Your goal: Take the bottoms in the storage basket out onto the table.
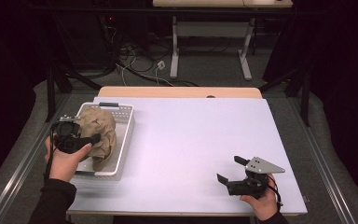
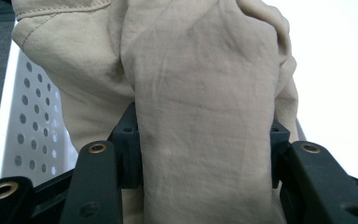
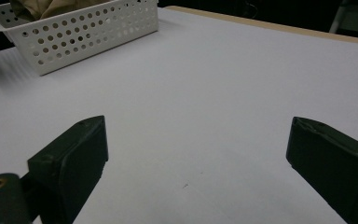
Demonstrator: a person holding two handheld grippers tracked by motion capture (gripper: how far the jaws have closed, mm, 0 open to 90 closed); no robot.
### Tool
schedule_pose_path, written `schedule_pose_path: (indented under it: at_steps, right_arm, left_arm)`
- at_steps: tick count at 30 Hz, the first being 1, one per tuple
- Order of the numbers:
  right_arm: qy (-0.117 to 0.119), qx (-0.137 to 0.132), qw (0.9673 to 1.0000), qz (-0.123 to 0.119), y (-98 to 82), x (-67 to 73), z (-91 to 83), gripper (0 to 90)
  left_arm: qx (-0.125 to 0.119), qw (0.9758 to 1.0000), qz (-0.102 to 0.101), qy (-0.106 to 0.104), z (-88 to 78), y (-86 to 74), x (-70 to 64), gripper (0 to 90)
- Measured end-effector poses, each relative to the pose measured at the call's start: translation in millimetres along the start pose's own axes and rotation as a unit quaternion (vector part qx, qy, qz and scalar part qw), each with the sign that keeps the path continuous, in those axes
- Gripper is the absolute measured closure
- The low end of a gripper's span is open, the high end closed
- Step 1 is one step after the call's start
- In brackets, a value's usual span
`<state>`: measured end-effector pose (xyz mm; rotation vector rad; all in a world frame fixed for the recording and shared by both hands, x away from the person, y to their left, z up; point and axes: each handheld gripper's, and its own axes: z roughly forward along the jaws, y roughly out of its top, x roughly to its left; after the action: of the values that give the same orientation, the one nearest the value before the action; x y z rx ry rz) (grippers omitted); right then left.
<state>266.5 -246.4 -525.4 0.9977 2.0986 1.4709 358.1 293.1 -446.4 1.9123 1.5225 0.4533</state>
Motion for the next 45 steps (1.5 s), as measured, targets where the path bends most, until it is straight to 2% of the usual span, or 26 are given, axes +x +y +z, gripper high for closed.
schedule_pose_path:
  at_steps: [9, 19, 26, 32, 38, 45]
  right_arm:
    - [0.0, 0.0, 1.0, 0.0, 0.0, 0.1, -0.1, 5.4]
    - [0.0, 0.001, 1.0, 0.0, 0.0, 0.1, 0.1, 5.3]
    - [0.0, 0.001, 1.0, 0.0, -0.1, 0.1, 0.4, 5.4]
    - [0.0, 0.001, 1.0, 0.0, -0.1, 0.1, 0.3, 5.4]
    - [0.0, 0.001, 1.0, 0.0, -0.2, 0.0, 0.4, 5.4]
    - [0.0, 0.001, 1.0, 0.002, -0.3, 0.2, 0.9, 5.4]
  left_arm:
    - [-0.029, 0.9996, -0.001, 0.001, -5.4, 0.0, 0.7, 49.1]
    - [-0.068, 0.9977, -0.006, 0.002, -12.6, -0.7, 1.6, 49.1]
    - [-0.084, 0.9964, -0.01, -0.002, -16.2, 0.3, 1.2, 49.2]
    - [-0.105, 0.9944, -0.013, -0.002, -20.4, 1.1, 0.4, 49.1]
    - [-0.133, 0.9909, -0.022, -0.004, -26.4, 1.7, 1.6, 49.3]
    - [-0.157, 0.9874, -0.021, -0.005, -32.6, 2.4, 2.1, 49.3]
